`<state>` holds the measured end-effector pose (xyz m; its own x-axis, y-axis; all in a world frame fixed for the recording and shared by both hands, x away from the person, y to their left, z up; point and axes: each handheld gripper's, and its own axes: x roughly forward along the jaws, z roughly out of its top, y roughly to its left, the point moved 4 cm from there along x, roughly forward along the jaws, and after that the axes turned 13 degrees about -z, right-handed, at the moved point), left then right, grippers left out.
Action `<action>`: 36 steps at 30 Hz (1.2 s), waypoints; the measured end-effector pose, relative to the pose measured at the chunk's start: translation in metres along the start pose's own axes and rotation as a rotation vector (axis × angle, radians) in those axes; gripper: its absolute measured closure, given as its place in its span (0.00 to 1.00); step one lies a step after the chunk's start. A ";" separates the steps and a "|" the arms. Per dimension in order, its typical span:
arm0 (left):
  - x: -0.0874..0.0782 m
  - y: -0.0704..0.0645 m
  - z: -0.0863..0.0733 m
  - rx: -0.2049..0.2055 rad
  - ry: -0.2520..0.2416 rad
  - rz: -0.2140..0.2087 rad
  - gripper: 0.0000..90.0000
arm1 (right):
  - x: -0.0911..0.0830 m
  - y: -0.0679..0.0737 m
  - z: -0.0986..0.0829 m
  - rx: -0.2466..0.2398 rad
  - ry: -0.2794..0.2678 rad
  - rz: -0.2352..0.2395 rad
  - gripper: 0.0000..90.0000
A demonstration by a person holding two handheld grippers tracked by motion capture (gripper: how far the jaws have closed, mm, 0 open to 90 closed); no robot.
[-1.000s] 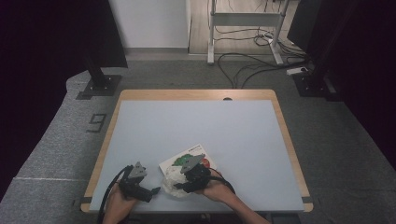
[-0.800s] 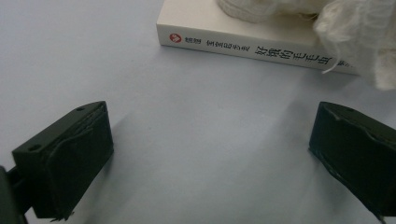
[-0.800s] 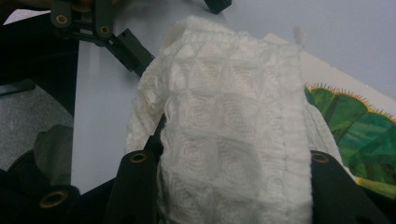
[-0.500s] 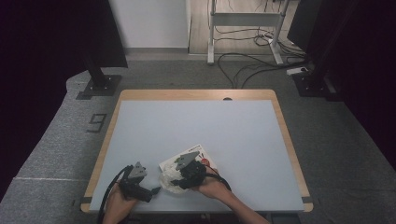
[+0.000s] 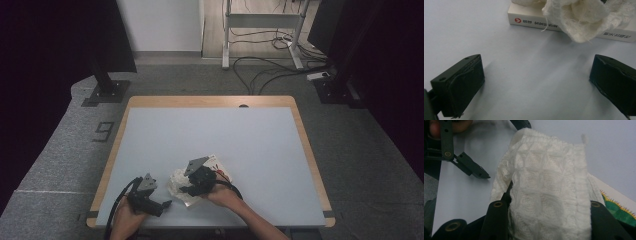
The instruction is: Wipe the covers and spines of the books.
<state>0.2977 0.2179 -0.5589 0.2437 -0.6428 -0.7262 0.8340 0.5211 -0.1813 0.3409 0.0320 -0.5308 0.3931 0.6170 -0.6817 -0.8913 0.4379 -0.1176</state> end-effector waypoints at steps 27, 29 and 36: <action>0.000 0.000 0.000 0.000 0.000 0.000 0.00 | -0.013 -0.030 -0.020 0.055 0.001 -0.058 0.63; 0.000 0.000 0.000 0.000 0.000 0.001 0.00 | -0.014 -0.033 -0.022 0.059 0.002 -0.066 0.63; 0.000 0.000 0.000 0.001 0.001 0.001 0.00 | -0.020 -0.046 -0.031 0.086 0.011 -0.101 0.63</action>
<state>0.2977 0.2179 -0.5589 0.2442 -0.6420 -0.7268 0.8341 0.5213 -0.1802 0.3671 -0.0208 -0.5341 0.4769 0.5600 -0.6775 -0.8246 0.5520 -0.1241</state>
